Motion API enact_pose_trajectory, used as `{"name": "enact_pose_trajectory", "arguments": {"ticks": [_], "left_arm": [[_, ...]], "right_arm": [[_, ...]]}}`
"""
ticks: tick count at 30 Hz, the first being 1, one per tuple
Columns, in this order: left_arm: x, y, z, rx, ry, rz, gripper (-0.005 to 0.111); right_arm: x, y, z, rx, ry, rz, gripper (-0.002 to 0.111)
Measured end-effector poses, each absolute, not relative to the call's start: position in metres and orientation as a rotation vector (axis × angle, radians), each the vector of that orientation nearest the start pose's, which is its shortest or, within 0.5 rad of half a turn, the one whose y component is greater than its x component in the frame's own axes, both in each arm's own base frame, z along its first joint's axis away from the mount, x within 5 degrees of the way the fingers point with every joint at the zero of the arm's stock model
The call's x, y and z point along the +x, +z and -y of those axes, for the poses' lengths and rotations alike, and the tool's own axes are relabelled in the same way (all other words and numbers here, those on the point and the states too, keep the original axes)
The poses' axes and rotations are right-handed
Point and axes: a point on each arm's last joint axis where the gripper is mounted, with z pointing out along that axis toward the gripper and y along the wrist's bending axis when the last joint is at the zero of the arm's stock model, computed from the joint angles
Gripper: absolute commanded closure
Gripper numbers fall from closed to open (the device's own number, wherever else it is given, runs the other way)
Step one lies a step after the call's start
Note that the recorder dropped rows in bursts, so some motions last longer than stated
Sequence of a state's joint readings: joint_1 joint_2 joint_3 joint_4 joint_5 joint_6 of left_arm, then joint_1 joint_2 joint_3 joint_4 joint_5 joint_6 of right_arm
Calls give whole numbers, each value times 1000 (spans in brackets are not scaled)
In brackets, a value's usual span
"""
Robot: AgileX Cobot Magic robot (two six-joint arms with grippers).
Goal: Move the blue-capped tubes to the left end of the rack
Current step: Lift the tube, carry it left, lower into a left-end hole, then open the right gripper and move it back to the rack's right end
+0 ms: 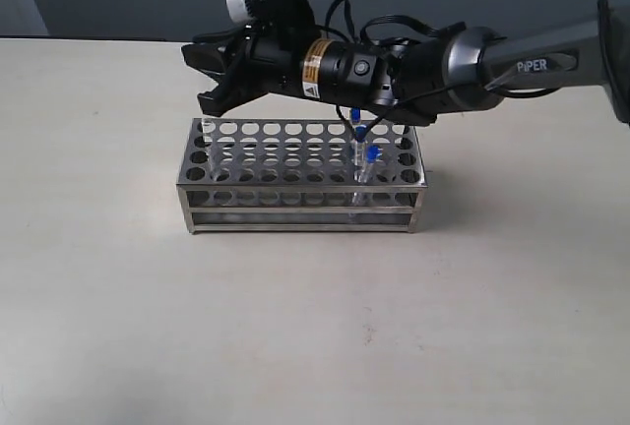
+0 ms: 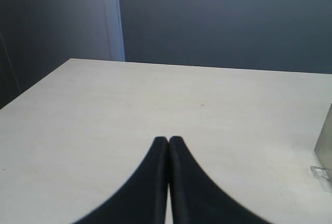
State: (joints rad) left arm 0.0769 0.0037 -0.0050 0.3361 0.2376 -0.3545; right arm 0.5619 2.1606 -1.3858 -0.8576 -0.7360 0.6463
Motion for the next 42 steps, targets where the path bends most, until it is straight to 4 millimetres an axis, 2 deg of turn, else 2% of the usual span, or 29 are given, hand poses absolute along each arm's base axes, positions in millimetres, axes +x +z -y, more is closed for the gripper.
{"name": "enact_pose_trajectory", "arguments": {"ticks": [10, 12, 13, 15, 18, 22, 26, 28, 31, 34, 36, 39, 42], "left_arm": [[55, 194, -11, -147, 103, -1701, 106], [55, 194, -11, -147, 103, -1701, 106], [55, 194, -11, -147, 103, -1701, 106], [55, 194, -11, -147, 103, -1701, 106], [55, 194, -11, -147, 103, -1701, 106], [55, 194, -11, -147, 103, -1701, 106], [55, 194, -11, -147, 103, -1701, 106], [55, 194, -11, -147, 103, -1701, 106], [55, 194, -11, -147, 103, -1701, 106], [55, 194, -11, -147, 103, -1701, 106], [55, 194, -11, -147, 103, -1701, 106], [55, 194, -11, -147, 103, -1701, 106], [55, 194, -11, -147, 103, -1701, 106]], "right_arm": [[368, 152, -308, -968, 804, -1614, 108], [368, 150, -309, -968, 804, -1616, 97], [369, 149, -310, -973, 803, -1614, 86], [371, 149, -313, -990, 825, -1618, 73], [370, 144, -319, -1051, 843, -1630, 60], [371, 147, -323, -1083, 859, -1629, 58], [373, 160, -321, -1075, 813, -1643, 58], [376, 177, -314, -1065, 767, -1643, 58], [380, 213, -297, -1054, 676, -1631, 58], [379, 243, -270, -1025, 602, -1631, 58], [373, 255, -249, -1000, 572, -1649, 59], [356, 258, -213, -951, 537, -1714, 59], [331, 248, -182, -889, 520, -1806, 59]]}}
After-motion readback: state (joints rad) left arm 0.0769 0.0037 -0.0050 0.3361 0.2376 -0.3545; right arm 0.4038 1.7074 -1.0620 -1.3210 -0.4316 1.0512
